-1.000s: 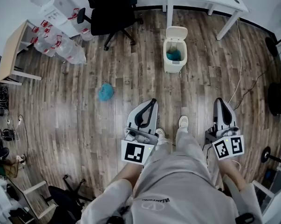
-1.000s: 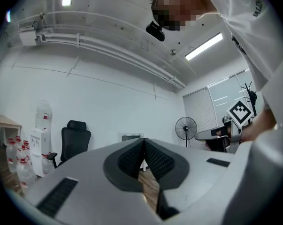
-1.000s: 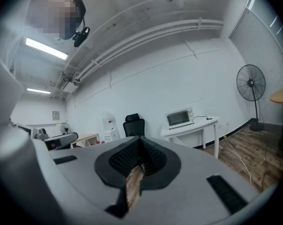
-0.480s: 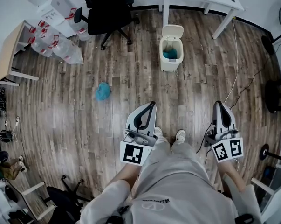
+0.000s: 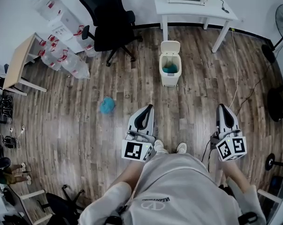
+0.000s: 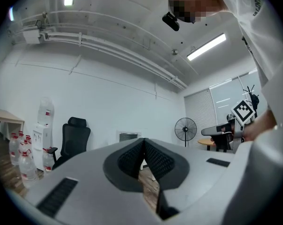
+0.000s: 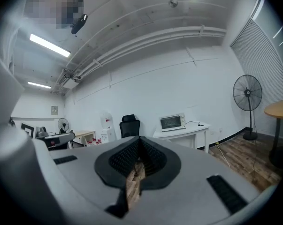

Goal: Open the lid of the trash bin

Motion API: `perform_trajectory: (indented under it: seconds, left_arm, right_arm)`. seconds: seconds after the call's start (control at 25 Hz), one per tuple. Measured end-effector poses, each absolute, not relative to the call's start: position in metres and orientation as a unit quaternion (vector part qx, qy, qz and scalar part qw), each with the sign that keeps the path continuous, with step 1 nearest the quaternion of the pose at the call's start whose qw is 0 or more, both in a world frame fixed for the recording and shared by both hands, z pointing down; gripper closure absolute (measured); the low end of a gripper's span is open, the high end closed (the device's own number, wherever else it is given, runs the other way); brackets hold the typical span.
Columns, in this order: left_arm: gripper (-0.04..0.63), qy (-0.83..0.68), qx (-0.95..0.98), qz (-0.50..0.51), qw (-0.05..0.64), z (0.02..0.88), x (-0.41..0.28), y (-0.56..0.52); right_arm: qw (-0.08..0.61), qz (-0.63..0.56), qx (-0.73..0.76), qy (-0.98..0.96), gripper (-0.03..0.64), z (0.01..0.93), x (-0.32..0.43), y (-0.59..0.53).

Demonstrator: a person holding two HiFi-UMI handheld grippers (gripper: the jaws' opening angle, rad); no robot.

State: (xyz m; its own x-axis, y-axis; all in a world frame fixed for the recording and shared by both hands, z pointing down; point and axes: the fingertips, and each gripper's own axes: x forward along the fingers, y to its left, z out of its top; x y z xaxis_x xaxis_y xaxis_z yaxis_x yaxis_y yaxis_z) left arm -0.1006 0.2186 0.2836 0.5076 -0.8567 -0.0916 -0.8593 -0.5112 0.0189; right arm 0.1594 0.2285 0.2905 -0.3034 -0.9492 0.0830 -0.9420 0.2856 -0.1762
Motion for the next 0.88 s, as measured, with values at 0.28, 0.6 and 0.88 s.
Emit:
perform_trajectory:
  seconds: [0.28,0.6,0.88]
  left_arm:
    - [0.598,0.493,-0.868,0.053,0.029,0.268,-0.078,0.244]
    - [0.598,0.498,-0.865,0.051,0.040,0.257,-0.071,0.256]
    - [0.598,0.504,-0.861,0.045,0.048,0.258,-0.072,0.264]
  right_arm:
    - [0.026,-0.102,-0.578,0.810,0.600,0.287,0.174,0.250]
    - [0.030,-0.104,-0.572,0.813,0.601,0.284,0.183,0.262]
    - [0.027,-0.105,-0.572,0.813,0.601,0.291,0.188,0.271]
